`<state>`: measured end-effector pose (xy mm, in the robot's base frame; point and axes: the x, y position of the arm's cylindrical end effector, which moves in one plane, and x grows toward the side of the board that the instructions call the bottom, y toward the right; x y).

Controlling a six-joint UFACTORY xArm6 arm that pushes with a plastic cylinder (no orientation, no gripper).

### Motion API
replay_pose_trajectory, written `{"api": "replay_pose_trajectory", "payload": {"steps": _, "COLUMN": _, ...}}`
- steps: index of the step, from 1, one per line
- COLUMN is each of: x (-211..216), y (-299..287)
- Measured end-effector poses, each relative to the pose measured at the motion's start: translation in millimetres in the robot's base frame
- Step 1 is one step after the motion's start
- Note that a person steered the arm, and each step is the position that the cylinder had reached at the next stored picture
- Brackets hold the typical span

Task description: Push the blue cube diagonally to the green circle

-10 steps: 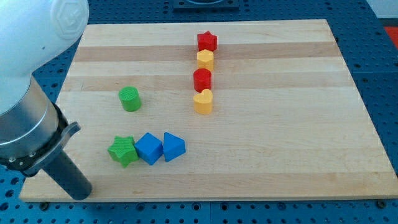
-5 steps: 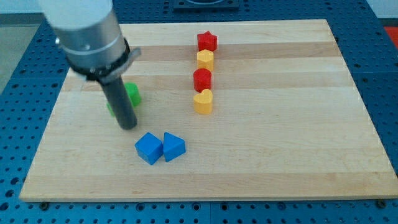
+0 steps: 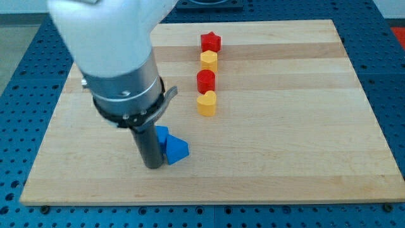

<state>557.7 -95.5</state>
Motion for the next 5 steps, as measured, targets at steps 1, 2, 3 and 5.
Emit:
{"api": "replay_pose_trajectory", "payload": {"steps": 1, "x": -16.2, "y": -4.1}}
{"api": "replay_pose_trajectory", "payload": {"steps": 2, "x": -62.6, "y": -32.5}}
{"api": "replay_pose_trajectory", "payload": {"steps": 3, "x": -84.5, "y": -49.4}}
{"api": "replay_pose_trajectory", "payload": {"steps": 5, "x": 54.1, "y": 24.2}}
